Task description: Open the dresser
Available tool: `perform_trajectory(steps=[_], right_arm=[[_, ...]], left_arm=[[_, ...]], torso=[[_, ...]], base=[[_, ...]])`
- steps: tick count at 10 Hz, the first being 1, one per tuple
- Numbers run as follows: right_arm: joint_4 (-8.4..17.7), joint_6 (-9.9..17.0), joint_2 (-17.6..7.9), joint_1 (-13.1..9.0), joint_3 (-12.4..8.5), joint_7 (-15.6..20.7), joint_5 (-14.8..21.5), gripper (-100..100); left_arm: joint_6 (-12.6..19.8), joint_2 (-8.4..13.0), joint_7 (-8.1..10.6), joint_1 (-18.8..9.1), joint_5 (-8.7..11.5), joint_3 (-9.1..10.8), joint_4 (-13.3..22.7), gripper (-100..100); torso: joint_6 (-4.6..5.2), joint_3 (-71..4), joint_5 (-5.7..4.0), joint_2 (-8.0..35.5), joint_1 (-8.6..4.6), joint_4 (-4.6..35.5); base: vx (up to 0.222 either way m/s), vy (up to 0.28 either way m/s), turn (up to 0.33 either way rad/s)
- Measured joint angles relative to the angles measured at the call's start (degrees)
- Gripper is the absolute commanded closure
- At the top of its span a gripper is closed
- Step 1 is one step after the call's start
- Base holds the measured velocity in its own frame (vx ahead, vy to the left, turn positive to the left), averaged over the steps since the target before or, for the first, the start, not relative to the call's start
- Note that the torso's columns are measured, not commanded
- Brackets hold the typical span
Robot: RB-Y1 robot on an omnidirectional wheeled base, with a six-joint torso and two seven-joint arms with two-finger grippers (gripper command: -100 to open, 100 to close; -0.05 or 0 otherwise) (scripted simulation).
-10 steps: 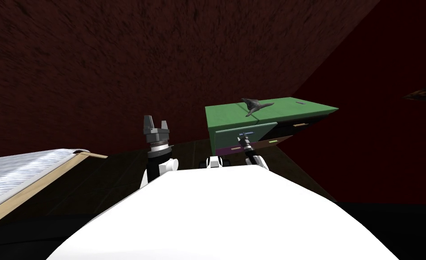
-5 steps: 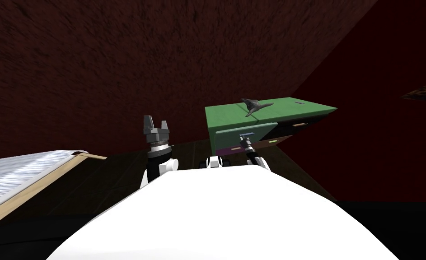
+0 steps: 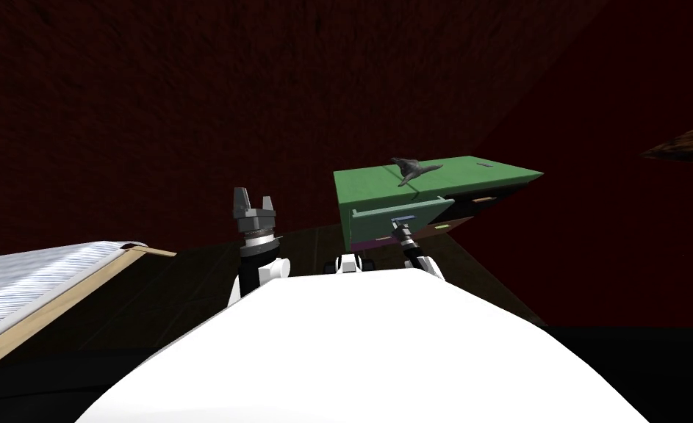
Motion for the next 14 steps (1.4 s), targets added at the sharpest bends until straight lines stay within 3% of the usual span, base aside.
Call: perform_trajectory(steps=[6, 7, 14], right_arm=[[-0.7, -0.1, -1.3, 0.9, 0.4, -1.6, 0.0, 100], [-0.5, 0.0, -1.3, 1.2, 0.4, -1.6, 0.1, -100], [-3.5, 6.6, -8.5, -1.4, 1.0, -10.2, 0.6, -100]], left_arm=[[0.0, 0.0, 0.00, 0.0, 0.0, 0.00, 0.0, 0], [0.0, 0.0, 0.00, 0.0, 0.0, 0.00, 0.0, 0], [0.0, 0.0, 0.00, 0.0, 0.0, 0.00, 0.0, 0]], torso=[[-0.02, 0.0, 0.06, -0.1, 0.07, 0.0], [-0.09, -0.3, 0.14, -0.5, 0.15, 0.0], [-0.02, -0.2, 0.03, -0.3, -0.06, -0.1]], base=[[-0.163, -0.007, -0.022], [-0.060, 0.026, 0.040], [-0.049, 0.048, 0.034]])
